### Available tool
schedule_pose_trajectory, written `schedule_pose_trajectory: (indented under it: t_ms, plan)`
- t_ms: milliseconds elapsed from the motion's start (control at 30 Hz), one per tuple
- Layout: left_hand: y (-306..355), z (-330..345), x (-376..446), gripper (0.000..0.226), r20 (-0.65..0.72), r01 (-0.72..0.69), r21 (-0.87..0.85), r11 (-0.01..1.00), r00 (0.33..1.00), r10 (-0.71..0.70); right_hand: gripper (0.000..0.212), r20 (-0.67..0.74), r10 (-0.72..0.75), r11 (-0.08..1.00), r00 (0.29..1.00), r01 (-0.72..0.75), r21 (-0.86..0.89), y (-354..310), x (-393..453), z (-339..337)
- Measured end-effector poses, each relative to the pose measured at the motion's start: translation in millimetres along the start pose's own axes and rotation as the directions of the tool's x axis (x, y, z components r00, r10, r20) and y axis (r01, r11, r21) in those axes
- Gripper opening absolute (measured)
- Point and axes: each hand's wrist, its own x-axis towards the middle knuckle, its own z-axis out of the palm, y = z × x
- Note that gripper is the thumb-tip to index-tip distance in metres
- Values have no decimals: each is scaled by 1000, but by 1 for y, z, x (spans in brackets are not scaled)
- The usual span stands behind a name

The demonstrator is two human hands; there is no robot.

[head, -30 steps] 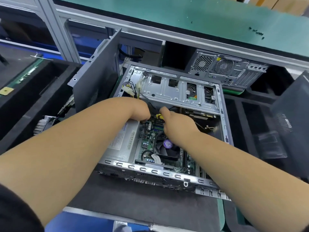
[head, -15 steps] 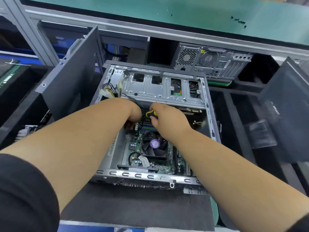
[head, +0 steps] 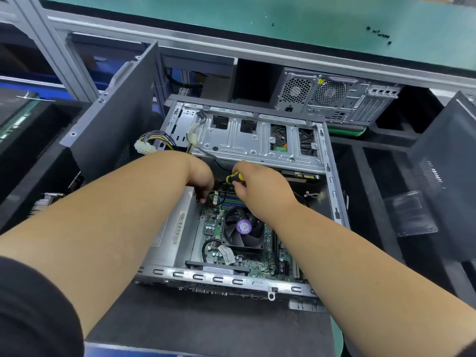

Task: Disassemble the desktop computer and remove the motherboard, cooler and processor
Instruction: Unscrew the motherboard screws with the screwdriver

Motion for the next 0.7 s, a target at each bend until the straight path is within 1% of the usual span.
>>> schedule_pose_trajectory:
  t_ms: [167, 233, 367, 467, 567, 633, 700]
  plan:
    - [0, 1, 5, 35, 8, 12, -49, 999, 1000, -12, 23, -8, 2, 1000, 1000, -2, 5, 0, 3, 2]
    - [1, 2, 6, 34, 21, 15, -41, 999, 1000, -14, 24, 2, 0, 1000, 1000, 0, 1, 0, 4, 2]
    - [2, 3, 4, 42, 14, 16, -25, 1000, 1000, -15, 24, 10, -15, 1000, 1000, 15, -9, -1, 4, 4]
    - [2, 3, 5, 42, 13, 8, -42, 999, 1000, -8, 24, 17, -15, 1000, 1000, 15, -10, -1, 5, 5]
    - [1, 2, 7, 35, 20, 8, -63, 998, 1000, -6, 25, 29, -15, 1000, 999, 15, -19, -1, 6, 6]
    - [1, 1, 7, 24, 15, 10, -35, 999, 1000, -10, 26, 31, -14, 1000, 999, 15, -15, -1, 6, 6]
    - [1, 0, 8, 19, 13, 11, -2, 1000, 1000, -11, 27, 33, -16, 1000, 999, 17, -15, -2, 6, 7]
